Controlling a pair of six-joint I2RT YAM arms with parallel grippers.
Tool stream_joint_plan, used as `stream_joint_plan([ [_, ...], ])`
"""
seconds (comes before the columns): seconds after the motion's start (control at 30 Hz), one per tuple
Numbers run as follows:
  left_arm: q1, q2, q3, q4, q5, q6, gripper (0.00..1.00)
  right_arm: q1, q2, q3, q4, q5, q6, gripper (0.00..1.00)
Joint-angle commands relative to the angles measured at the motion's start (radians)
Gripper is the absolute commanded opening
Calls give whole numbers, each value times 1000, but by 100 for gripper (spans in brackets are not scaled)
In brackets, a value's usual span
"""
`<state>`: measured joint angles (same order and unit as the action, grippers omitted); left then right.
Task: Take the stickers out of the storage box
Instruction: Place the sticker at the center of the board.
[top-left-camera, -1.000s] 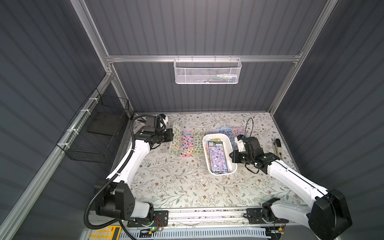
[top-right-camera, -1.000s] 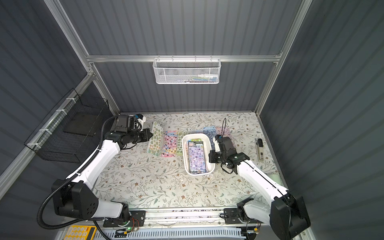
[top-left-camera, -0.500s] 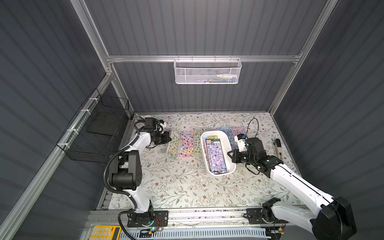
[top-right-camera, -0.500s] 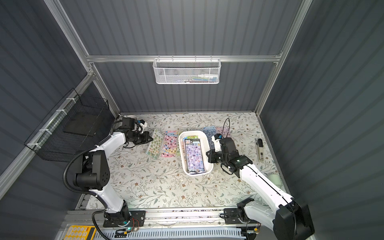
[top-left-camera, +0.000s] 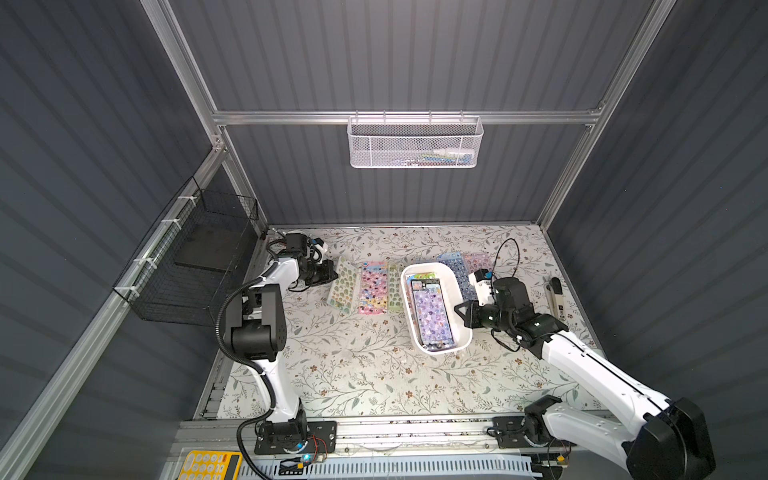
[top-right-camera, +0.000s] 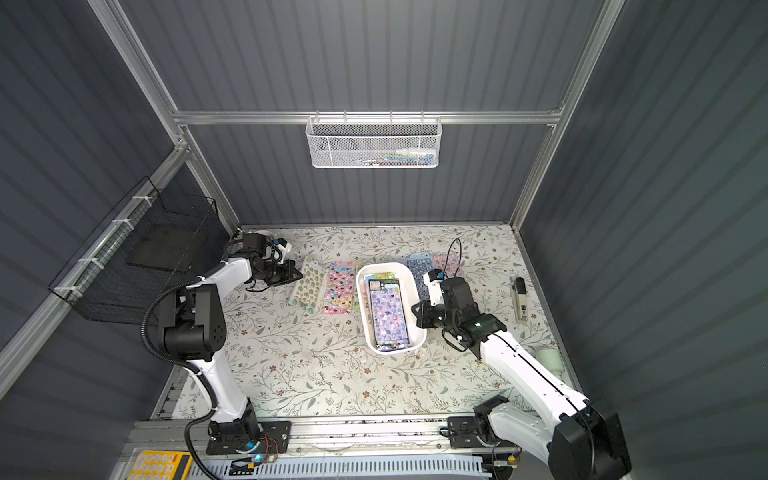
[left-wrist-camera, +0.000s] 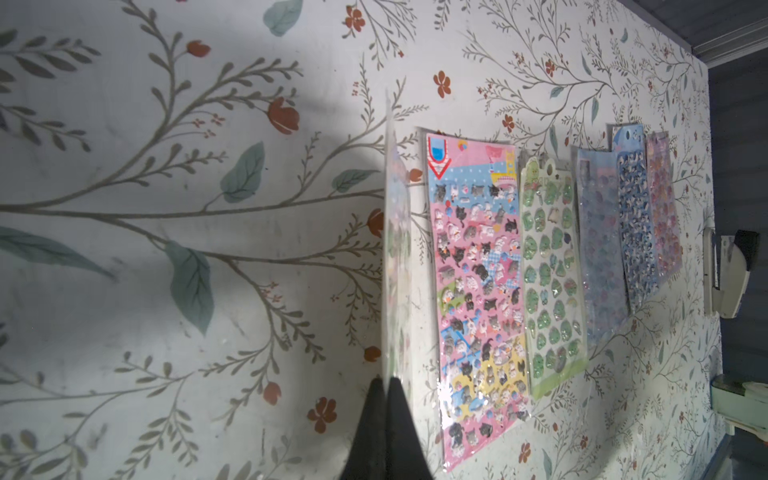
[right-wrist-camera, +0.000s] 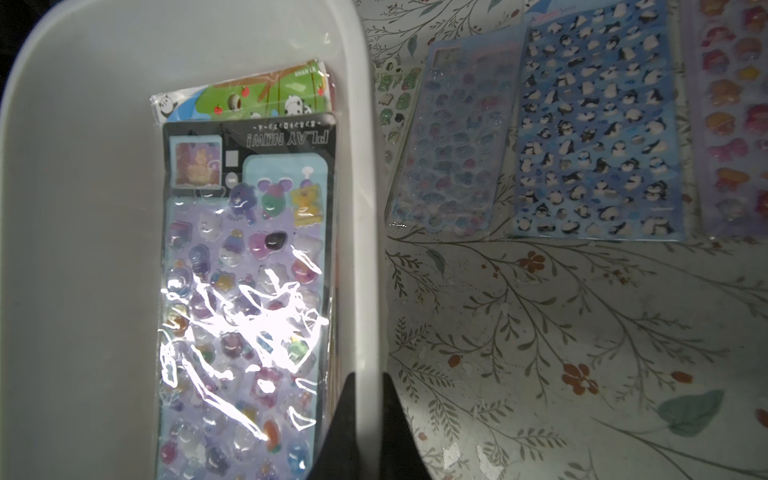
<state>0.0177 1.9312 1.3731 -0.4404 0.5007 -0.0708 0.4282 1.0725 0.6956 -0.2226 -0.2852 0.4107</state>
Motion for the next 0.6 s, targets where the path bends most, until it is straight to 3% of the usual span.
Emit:
stream_joint_plan([
  [0.0,10,28,29,18,47,-1,2,4,2,-2,61,-22,7,9],
  [0.57,13,67,-9,54,11,-6,20,3,9,-1,58,-16,5,9],
])
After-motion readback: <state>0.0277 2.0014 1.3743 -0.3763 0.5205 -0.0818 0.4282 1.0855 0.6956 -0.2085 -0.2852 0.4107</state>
